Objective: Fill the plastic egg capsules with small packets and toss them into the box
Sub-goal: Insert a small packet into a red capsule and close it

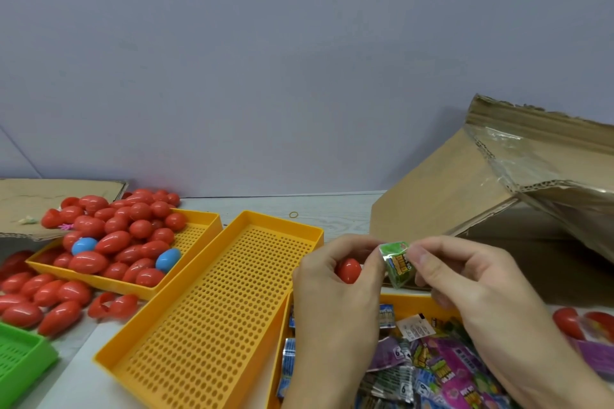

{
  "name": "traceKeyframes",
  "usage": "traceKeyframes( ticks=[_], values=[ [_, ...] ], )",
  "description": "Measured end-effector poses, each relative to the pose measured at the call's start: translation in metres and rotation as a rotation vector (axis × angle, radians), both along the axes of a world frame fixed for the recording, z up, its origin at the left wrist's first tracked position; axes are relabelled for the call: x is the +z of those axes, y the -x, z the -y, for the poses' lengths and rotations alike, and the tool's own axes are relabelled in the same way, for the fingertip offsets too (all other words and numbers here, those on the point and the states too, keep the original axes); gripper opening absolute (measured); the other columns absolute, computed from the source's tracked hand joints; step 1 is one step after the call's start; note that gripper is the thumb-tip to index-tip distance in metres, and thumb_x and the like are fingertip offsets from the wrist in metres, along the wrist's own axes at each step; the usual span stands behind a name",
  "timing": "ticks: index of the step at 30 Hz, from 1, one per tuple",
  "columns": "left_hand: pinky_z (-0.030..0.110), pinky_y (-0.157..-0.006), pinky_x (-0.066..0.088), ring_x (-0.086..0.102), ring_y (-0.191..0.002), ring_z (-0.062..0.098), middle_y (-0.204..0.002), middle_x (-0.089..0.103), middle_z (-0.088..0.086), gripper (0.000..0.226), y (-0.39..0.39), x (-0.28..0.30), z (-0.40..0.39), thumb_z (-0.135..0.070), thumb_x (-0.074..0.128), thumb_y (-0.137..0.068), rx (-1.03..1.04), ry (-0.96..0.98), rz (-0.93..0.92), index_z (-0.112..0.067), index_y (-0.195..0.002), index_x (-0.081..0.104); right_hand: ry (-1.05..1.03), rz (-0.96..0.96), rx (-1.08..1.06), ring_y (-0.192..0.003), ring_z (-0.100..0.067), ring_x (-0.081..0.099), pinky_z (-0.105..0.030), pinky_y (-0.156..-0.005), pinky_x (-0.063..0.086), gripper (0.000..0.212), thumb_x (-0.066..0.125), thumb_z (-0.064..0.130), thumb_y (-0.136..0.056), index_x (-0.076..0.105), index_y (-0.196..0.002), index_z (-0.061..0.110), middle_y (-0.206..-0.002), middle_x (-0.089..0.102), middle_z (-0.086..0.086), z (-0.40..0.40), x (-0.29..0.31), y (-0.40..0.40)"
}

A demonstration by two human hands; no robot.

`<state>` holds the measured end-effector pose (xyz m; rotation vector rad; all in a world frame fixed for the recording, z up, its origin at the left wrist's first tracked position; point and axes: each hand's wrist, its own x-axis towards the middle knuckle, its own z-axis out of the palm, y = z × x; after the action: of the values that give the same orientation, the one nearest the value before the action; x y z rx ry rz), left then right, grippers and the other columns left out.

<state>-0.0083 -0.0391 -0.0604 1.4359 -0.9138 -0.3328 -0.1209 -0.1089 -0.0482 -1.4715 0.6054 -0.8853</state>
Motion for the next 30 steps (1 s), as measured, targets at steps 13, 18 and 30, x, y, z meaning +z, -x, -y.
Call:
traceKeyframes(
  ticks=[13,18,30],
  values=[
    [0.026,-0.054,0.042,0.043,-0.052,0.008,-0.056,0.047,-0.003,0.010,0.002,-0.001,-0.004,-0.041,0.072,-0.084,-0.007,-0.175,-0.060,-0.032,-0.088,0.067,0.063,-0.099,-0.155,-0.067,0.009,0.062,-0.022,-0.063,0.040,0.016,0.060,0.047,-0.074,0.074,-0.081,0.045,-0.069,0.071,0.015,0.002,-0.009,0.000],
    [0.010,-0.048,0.039,0.049,-0.053,0.001,-0.068,0.053,-0.007,0.006,0.005,0.004,-0.005,-0.029,0.051,-0.094,-0.167,-0.273,-0.225,-0.033,-0.099,0.052,0.084,-0.112,-0.226,-0.065,0.008,0.061,-0.020,-0.058,0.041,0.015,0.065,0.033,-0.087,0.073,-0.084,0.045,-0.066,0.070,0.015,0.005,-0.014,-0.001],
    [0.040,-0.070,0.062,0.069,-0.081,0.014,-0.096,0.067,-0.002,0.013,0.001,-0.003,0.001,-0.028,0.067,-0.091,-0.011,-0.196,-0.272,-0.033,-0.098,0.056,0.078,-0.115,-0.328,-0.069,0.012,0.062,-0.024,-0.063,0.040,0.021,0.064,0.035,-0.089,0.070,-0.076,0.050,-0.072,0.071,0.022,0.006,-0.013,-0.001]
  ],
)
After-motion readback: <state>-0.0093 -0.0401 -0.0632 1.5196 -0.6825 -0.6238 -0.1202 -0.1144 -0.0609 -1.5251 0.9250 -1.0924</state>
